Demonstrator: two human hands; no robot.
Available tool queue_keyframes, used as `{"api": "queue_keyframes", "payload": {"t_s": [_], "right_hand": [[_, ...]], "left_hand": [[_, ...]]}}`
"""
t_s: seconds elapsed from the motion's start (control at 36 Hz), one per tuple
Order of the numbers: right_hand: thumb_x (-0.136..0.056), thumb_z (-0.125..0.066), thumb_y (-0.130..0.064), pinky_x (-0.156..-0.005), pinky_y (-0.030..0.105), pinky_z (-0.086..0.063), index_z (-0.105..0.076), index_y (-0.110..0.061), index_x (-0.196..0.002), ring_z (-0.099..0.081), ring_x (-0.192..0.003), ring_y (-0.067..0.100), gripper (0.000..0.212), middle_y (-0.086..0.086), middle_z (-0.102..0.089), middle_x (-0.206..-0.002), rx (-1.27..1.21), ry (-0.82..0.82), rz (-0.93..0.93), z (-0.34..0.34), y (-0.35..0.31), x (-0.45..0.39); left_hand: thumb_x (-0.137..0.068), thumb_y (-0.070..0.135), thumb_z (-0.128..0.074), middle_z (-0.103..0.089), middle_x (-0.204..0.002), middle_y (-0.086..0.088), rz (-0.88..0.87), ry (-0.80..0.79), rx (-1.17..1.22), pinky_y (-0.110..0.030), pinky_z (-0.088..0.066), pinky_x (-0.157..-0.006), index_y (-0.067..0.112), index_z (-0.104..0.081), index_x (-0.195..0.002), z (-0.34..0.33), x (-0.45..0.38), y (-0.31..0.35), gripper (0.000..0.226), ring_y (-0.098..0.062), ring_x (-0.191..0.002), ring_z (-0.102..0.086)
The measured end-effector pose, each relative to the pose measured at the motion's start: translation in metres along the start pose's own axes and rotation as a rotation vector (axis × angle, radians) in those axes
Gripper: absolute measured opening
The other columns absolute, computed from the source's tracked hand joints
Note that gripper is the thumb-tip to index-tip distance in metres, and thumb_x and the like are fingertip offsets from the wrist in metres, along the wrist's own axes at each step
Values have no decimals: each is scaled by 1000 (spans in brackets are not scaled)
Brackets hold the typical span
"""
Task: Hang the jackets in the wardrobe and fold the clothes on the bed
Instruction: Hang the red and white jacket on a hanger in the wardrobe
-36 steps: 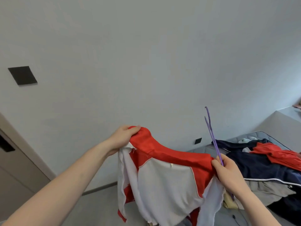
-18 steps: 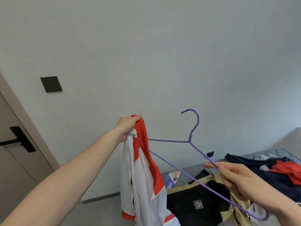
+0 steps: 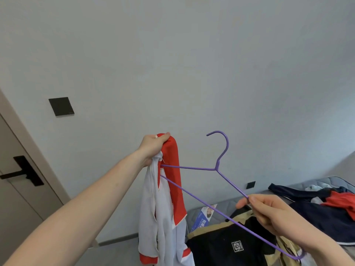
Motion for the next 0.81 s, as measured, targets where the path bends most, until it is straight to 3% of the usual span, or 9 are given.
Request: {"api": "queue_keyframes", "payload": {"t_s": [0.08, 0.19, 0.33, 0.47, 0.56, 0.67, 0.69, 0.75, 0.81], "right_hand": [[-108, -42, -28, -44, 18, -22, -78, -24, -96, -22, -48, 13, 38, 0, -28, -53, 77, 31, 28, -2, 12, -4], [-108, -41, -27, -54, 18, -32, -68, -41, -95, -39, -55, 8, 33, -4, -45, -56, 402, 97, 106, -12, 23, -9], [-107, -42, -27, -56, 25, -33, -65, -30, -84, -38, -53, 5, 33, -10, -45, -57, 355, 301, 68, -21, 35, -20], [-104, -51, -35, -57, 30, -29, -51, -22, -59, -30, -46, 6, 47, -8, -33, -51, 149, 489, 31, -21, 35, -27], [-99, -55, -47, -58, 31, -27, -39, -24, -54, -27, -48, 7, 53, -7, -28, -53, 54, 588, 98, -20, 29, -27], [-97, -56, -52, -62, 33, -23, -31, -19, -58, -24, -55, 12, 56, -1, -24, -59, -22, 643, 209, -16, 18, -27], [-96, -56, -52, -62, 32, -22, -31, -21, -58, -24, -55, 12, 56, -1, -23, -59, -31, 654, 235, -14, 14, -27], [-94, -56, -55, -58, 30, -22, -33, -22, -56, -24, -54, 11, 55, -2, -24, -58, -42, 674, 275, -12, 9, -26], [-92, -55, -58, -55, 26, -25, -35, -24, -54, -26, -53, 9, 55, -3, -26, -56, -38, 689, 309, -9, 4, -25]], "left_hand": [[-91, 41, -74, -52, -60, -10, -57, -19, -12, -25, -45, -50, 17, -48, -58, -4, 6, 13, 48, -25, -52, -53], [-91, 42, -73, -52, -63, -11, -128, -87, 12, -27, -45, -51, 18, -49, -59, -12, 20, 35, 47, -25, -55, -53], [-93, 40, -72, -46, -53, -3, -278, -189, 48, -20, -39, -48, 22, -45, -54, -28, 47, 61, 51, -16, -48, -45], [-97, 38, -67, -59, -86, -18, -409, -360, 107, -34, -45, -74, -16, -62, -88, -39, 84, 81, 55, -26, -79, -54], [-97, 38, -66, -66, -84, -21, -506, -513, -93, -34, -45, -74, -7, -71, -84, -49, 108, 83, 47, -22, -77, -55], [-93, 50, -64, -57, -72, -17, -647, -671, -545, -37, -46, -71, -14, -60, -86, -58, 130, 74, 64, -23, -66, -46], [-95, 49, -63, -62, -73, -17, -691, -673, -669, -40, -51, -73, -7, -65, -85, -58, 132, 72, 57, -27, -65, -52], [-97, 45, -63, -73, -78, 4, -722, -678, -819, -33, -54, -87, 15, -77, -88, -55, 135, 68, 34, -20, -73, -67], [-94, 46, -66, -75, -86, 15, -693, -723, -841, -19, -51, -79, 30, -79, -92, -53, 137, 66, 21, -13, -78, -70]]}}
Point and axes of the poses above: each hand's wrist, its own x-axis away from the middle knuckle, its own z-axis out of the back of the hand, y = z × x, the point moved 6 cm from there along -x, towards the middle knuckle
